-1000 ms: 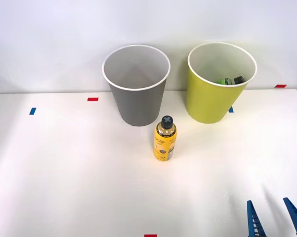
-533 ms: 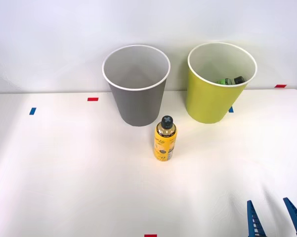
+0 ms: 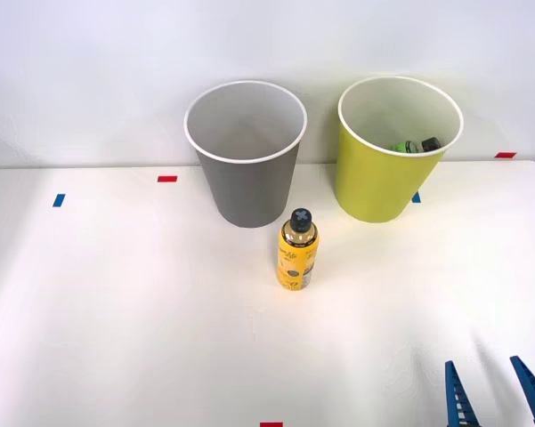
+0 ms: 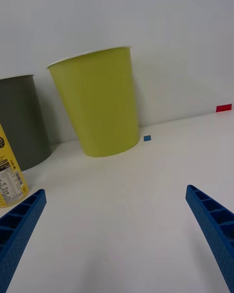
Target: Put cans in the gray bin, plastic bottles in the light green bin
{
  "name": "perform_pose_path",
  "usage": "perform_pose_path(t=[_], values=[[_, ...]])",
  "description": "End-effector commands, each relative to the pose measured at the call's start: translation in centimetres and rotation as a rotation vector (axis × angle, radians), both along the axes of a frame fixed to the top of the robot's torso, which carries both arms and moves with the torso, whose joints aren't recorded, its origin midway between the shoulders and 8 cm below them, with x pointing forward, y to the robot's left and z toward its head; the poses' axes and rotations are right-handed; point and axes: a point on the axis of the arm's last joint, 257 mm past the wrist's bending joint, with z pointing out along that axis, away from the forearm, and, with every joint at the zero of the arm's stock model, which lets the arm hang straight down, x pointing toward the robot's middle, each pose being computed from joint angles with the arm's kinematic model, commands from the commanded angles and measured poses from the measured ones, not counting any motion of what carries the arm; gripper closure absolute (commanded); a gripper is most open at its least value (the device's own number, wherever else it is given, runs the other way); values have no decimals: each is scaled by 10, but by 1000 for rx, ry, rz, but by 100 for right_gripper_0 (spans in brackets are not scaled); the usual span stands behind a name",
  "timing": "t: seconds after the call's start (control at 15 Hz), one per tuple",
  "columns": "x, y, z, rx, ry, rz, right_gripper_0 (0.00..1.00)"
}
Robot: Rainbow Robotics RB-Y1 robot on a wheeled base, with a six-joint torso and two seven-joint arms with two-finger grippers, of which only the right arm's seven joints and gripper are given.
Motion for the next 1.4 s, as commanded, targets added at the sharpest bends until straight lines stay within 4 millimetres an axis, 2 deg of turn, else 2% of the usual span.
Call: perform_pose_path(t=[0.07, 0.93, 1.0, 1.13, 1.27, 1.4], values=[[0, 0, 0, 0, 0, 0, 0], [0, 0, 0, 0, 0, 0, 0], [-5, -4, -18, 2, 46, -11, 0], [-11, -6, -4, 40, -8, -2, 0], [-13, 10, 4, 25, -37, 67, 0], [-3, 20, 15, -100, -91, 92, 0]])
